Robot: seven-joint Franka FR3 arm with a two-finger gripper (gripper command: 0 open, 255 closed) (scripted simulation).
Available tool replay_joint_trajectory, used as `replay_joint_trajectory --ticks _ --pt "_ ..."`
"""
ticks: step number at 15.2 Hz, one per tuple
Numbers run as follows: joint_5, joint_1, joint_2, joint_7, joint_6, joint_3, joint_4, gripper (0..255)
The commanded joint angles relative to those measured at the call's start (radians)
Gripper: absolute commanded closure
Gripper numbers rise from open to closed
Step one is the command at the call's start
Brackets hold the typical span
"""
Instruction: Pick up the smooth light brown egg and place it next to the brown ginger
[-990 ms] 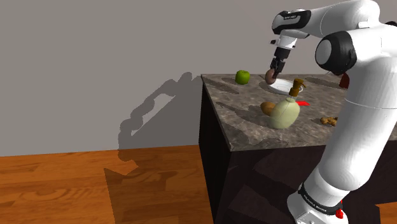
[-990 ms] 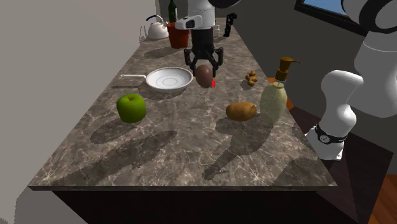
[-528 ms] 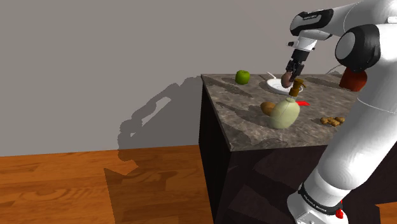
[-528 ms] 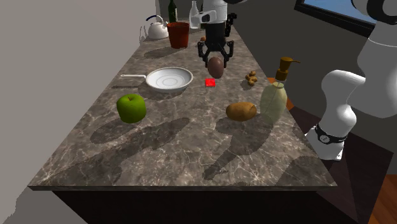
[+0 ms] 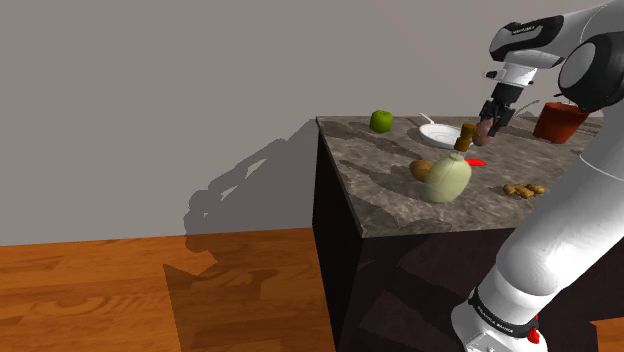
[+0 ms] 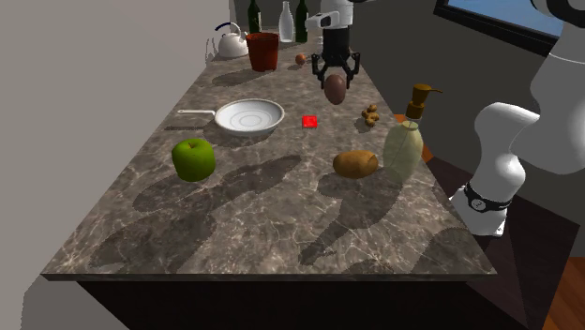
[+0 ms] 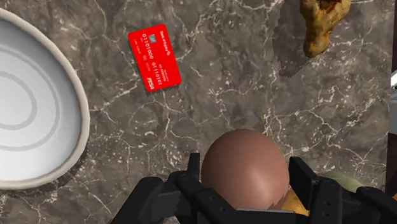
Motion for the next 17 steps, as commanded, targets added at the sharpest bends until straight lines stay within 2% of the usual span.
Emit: replay_joint_trajectory --ticks 1,8,12,14,17 --pt "-0.008 -0.023 -0.002 -0.047 -0.007 -0.025 0.002 255" --pt "-0.025 -0.104 0.009 -0.215 -0.027 -0.115 0.016 255" --pt "-0.001 -0.161 0.059 -0.337 -0.042 -0.174 0.051 255" --pt "0.032 -0.208 0.110 -0.424 -0.055 -0.209 0.083 255" --pt "0.031 -0.208 0.109 -0.425 -0.015 -0.206 0.042 255"
